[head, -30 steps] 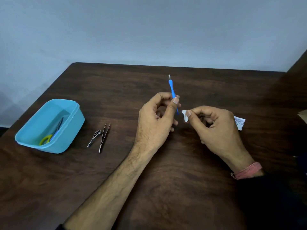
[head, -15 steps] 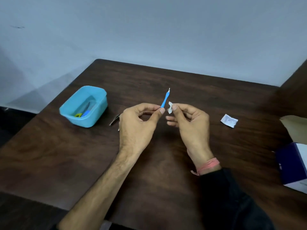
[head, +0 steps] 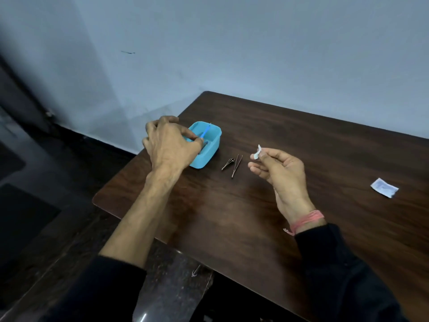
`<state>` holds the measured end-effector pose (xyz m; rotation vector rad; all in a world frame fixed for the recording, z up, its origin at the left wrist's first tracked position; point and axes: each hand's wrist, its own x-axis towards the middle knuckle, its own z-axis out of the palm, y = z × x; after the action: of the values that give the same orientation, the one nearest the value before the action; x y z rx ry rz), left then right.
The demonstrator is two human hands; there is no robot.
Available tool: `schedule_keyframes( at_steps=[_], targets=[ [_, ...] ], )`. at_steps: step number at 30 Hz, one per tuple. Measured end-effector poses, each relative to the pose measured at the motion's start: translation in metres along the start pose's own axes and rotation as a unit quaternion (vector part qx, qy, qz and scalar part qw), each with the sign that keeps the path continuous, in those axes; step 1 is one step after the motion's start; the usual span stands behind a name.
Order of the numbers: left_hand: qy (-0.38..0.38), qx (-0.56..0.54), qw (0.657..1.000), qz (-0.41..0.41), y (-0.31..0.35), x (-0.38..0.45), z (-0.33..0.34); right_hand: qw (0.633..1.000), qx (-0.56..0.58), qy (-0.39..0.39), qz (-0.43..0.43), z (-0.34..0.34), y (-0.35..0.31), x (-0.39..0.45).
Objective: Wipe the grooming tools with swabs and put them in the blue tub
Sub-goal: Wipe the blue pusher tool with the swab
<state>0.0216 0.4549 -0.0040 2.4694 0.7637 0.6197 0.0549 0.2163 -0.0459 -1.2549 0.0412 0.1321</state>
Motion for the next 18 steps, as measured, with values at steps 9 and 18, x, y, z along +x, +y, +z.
schedule_keyframes(
  at_steps=[9,18],
  targets=[
    [-0.096,0.128,0.986,-0.045,0.006,0.038,0.011,0.999,-0.027,-0.031,0.03,0.013,0.015,-0.007],
    [-0.139,0.236,0.961,-0.025,0.009,0.043,0.03,0.992,-0.093,-0.082,-0.025,0.002,0.037,-0.005]
  ],
)
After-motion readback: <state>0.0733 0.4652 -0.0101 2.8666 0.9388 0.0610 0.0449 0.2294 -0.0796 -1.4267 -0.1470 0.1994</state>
